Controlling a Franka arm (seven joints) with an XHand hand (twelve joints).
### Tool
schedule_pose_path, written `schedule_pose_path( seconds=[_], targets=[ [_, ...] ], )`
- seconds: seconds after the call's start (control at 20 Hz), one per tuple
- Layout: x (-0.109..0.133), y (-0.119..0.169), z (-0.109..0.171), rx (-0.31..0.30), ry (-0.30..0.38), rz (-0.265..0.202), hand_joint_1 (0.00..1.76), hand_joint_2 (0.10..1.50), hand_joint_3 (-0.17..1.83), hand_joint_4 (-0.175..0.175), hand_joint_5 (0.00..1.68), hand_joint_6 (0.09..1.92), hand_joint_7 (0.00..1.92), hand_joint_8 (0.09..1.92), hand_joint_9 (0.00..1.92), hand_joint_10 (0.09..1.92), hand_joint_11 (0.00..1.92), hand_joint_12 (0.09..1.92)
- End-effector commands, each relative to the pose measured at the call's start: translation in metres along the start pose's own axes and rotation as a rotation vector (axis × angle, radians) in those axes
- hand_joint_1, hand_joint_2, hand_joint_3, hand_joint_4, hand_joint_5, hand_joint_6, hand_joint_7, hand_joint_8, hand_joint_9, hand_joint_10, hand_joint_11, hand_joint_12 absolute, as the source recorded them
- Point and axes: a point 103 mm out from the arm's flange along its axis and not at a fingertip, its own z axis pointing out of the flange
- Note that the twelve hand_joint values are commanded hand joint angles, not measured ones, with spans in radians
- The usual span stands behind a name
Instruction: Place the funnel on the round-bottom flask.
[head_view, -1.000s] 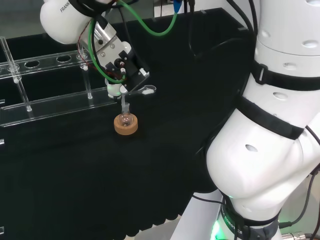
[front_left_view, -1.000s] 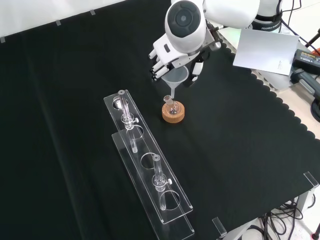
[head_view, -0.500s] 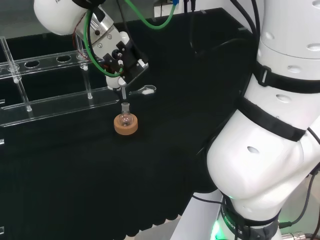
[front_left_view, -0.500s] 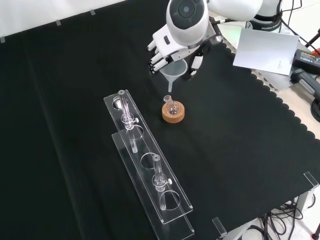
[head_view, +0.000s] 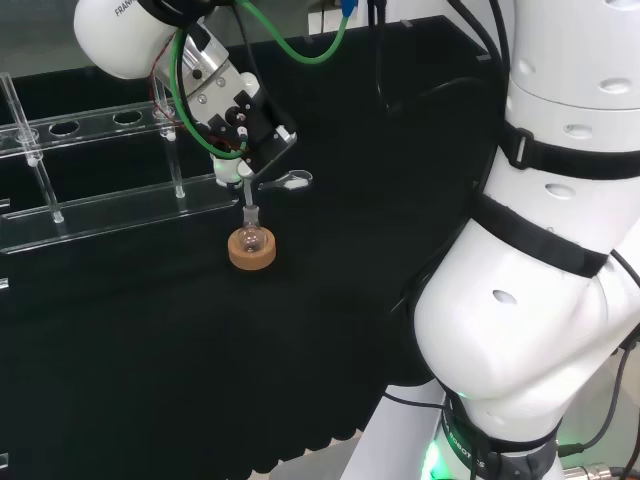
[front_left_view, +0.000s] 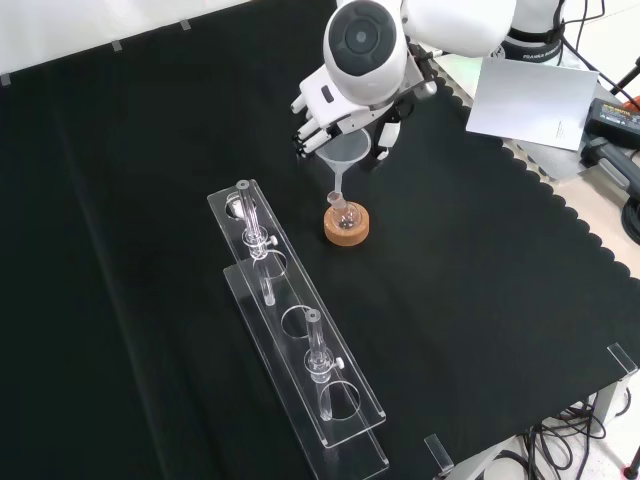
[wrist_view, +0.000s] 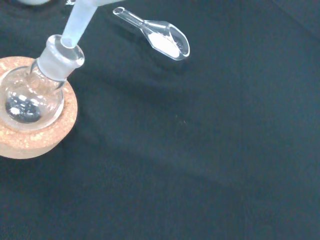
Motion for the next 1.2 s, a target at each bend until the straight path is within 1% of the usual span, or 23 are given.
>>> schedule_pose_path(
  seconds=[0.05, 0.35, 0.45, 0.55, 0.65, 0.8, 0.9, 1.0, 1.2],
  targets=[
    [0.001, 0.007, 0.006, 0.013, 0.009, -0.013, 0.77, 0.74, 0.54, 0.007, 0.61, 0.64, 0.67, 0.71, 1.08, 0.49, 0.72, 1.24],
    [0.01, 0.007, 0.009, 0.019, 0.018, -0.021, 0.77, 0.74, 0.54, 0.007, 0.61, 0.64, 0.67, 0.71, 1.08, 0.49, 0.72, 1.23],
    [0.004, 0.008, 0.013, 0.019, 0.031, -0.027, 0.77, 0.74, 0.54, 0.007, 0.61, 0.64, 0.67, 0.71, 1.08, 0.49, 0.72, 1.23],
    [0.005, 0.008, 0.013, 0.021, 0.025, -0.028, 0.77, 0.74, 0.54, 0.007, 0.61, 0.64, 0.67, 0.71, 1.08, 0.49, 0.72, 1.23],
    [0.01, 0.008, 0.014, 0.024, 0.012, -0.027, 0.77, 0.74, 0.54, 0.007, 0.61, 0.64, 0.67, 0.71, 1.08, 0.49, 0.72, 1.23],
    [0.018, 0.008, 0.019, 0.038, 0.014, -0.033, 0.77, 0.74, 0.54, 0.006, 0.61, 0.64, 0.67, 0.71, 1.08, 0.49, 0.72, 1.23],
    [0.012, 0.009, 0.024, 0.04, 0.028, -0.043, 0.77, 0.74, 0.54, 0.006, 0.61, 0.64, 0.67, 0.71, 1.08, 0.49, 0.72, 1.23],
    [0.012, 0.009, 0.025, 0.042, 0.021, -0.044, 0.77, 0.74, 0.54, 0.006, 0.61, 0.64, 0.67, 0.71, 1.08, 0.49, 0.72, 1.23],
    [0.025, 0.006, 0.028, 0.04, -0.001, -0.041, 0.77, 0.74, 0.54, 0.006, 0.61, 0.64, 0.67, 0.71, 1.08, 0.49, 0.72, 1.23]
  ],
)
